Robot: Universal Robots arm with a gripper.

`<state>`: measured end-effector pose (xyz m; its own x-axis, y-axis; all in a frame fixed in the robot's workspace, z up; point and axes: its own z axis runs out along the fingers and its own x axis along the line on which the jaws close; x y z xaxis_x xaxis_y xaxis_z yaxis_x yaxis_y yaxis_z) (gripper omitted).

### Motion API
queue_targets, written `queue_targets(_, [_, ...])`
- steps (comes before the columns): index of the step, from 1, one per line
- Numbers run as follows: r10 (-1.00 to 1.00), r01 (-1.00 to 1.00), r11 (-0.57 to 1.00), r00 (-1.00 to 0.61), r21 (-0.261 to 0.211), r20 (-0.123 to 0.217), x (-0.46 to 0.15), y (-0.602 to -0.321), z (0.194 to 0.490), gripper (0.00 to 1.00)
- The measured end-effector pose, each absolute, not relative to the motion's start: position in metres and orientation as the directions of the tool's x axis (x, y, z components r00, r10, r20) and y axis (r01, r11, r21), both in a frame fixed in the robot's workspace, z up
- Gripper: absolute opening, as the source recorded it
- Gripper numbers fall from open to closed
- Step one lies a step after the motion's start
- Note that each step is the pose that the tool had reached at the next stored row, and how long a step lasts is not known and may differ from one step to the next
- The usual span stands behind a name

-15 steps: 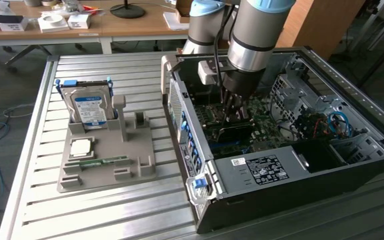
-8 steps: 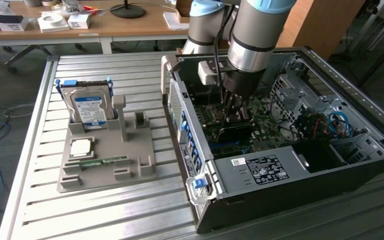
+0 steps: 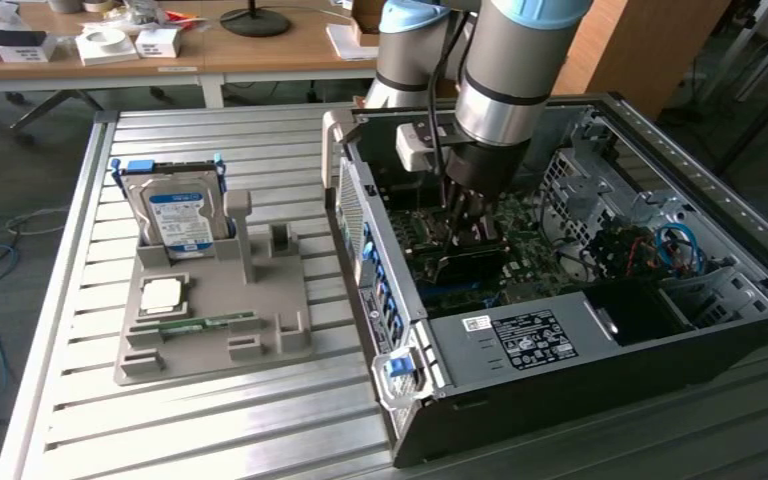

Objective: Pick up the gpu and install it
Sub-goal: 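Press down on the gpu until it lock into place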

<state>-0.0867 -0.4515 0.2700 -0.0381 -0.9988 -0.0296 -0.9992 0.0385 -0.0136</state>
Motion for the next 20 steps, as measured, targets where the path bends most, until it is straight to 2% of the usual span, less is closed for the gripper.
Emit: queue_targets(20, [-0.999, -0.999, 0.039, -0.038, -0.014, -0.030, -0.0878, -0.4519, 0.2673, 0.11])
